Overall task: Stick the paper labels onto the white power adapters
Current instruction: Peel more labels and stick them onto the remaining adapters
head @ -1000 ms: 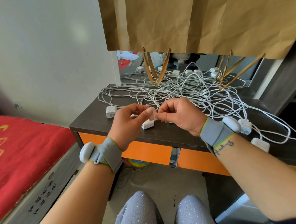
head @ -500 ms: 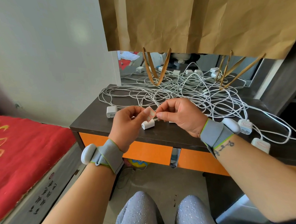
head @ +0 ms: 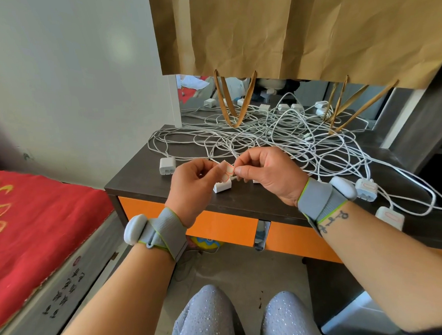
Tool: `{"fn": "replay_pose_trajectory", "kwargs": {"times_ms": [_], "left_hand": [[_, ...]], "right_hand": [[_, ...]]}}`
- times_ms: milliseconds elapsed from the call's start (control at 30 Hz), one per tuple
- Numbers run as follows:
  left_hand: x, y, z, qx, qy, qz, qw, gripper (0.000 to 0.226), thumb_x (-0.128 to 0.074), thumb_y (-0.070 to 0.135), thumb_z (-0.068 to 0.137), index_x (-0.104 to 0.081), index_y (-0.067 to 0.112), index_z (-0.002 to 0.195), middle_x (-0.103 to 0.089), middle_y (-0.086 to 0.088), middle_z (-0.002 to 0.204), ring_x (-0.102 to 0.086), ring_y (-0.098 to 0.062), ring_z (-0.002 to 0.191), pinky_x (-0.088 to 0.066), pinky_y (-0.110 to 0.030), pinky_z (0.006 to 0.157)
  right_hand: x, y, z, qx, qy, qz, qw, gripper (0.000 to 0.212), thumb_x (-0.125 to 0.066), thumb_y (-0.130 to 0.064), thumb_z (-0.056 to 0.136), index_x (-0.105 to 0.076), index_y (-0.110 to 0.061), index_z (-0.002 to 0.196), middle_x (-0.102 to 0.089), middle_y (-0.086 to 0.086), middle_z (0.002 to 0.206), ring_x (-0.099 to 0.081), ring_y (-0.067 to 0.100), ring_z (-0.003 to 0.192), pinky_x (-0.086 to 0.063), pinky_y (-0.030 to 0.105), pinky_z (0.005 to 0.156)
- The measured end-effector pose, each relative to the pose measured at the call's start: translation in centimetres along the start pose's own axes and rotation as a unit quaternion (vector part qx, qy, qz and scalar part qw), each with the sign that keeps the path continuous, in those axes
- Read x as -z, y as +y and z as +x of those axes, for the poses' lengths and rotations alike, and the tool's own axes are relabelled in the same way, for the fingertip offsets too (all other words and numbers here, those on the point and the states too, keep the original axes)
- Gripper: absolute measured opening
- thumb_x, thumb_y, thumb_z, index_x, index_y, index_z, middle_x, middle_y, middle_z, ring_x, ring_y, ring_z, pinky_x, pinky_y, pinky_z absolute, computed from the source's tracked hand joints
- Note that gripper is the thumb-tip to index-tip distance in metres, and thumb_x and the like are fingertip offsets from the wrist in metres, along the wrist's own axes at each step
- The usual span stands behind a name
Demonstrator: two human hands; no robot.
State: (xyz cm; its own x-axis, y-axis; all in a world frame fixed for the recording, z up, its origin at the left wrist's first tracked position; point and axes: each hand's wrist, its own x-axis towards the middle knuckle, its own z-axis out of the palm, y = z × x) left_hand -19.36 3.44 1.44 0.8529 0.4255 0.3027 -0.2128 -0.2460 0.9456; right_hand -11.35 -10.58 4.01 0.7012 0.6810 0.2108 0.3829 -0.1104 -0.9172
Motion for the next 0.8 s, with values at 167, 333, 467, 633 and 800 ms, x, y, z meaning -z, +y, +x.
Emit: {"fn": "replay_pose_trajectory", "kwargs": {"times_ms": [167,333,467,633,800], "left_hand": [[0.05,-0.04,-0.12,0.022,-0.008,-0.062,0.998,0.02,-0.064,0.02,0.086,-0.067,0.015,0.067,-0.064,0.011,0.054,-0.048,0.001,0.046,-0.037,-0.009,0.047],[-0.01,-0.07,-0.2,0.014,0.009,-0.057,0.998,0.021,-0.063,0.02,0.087,-0.066,0.014,0.067,-0.064,0.012,0.052,-0.048,0.003,0.045,-0.038,-0.008,0.047],[-0.11,-0.29,-0.2,0.014,0.027,-0.048,0.998,0.021,-0.063,0.023,0.086,-0.066,0.016,0.066,-0.062,0.013,0.051,-0.046,0.002,0.045,-0.038,-0.01,0.047],[-0.29,-0.51,-0.3,0.01,0.06,-0.043,0.997,0.022,-0.064,0.024,0.086,-0.064,0.019,0.064,-0.061,0.013,0.05,-0.045,0.001,0.045,-0.038,-0.011,0.047],[-0.3,-0.6,-0.4,-0.002,0.075,-0.023,0.997,0.022,-0.065,0.025,0.085,-0.062,0.016,0.066,-0.059,0.013,0.05,-0.044,0.001,0.044,-0.038,-0.012,0.046]], "right_hand": [[-0.42,0.09,-0.05,-0.011,-0.005,0.016,1.0,0.021,-0.056,0.005,0.083,-0.06,-0.012,0.072,-0.058,0.002,0.065,-0.055,-0.002,0.053,-0.044,0.011,0.054],[-0.29,0.17,-0.12,-0.012,-0.001,0.028,1.0,0.019,-0.06,0.004,0.081,-0.062,-0.013,0.073,-0.061,0.001,0.065,-0.056,-0.002,0.054,-0.044,0.01,0.055],[-0.4,0.34,-0.08,-0.015,0.005,0.045,0.999,0.014,-0.064,0.002,0.079,-0.064,-0.011,0.075,-0.063,0.002,0.067,-0.057,-0.001,0.055,-0.046,0.012,0.057],[-0.64,0.45,-0.11,-0.016,0.012,0.031,0.999,0.013,-0.066,0.0,0.078,-0.067,-0.013,0.075,-0.066,0.001,0.068,-0.057,0.001,0.057,-0.046,0.014,0.059],[-0.83,0.44,-0.11,-0.01,0.03,0.036,0.999,0.017,-0.067,0.001,0.077,-0.067,-0.015,0.072,-0.066,-0.003,0.064,-0.057,-0.001,0.055,-0.045,0.012,0.057]]}}
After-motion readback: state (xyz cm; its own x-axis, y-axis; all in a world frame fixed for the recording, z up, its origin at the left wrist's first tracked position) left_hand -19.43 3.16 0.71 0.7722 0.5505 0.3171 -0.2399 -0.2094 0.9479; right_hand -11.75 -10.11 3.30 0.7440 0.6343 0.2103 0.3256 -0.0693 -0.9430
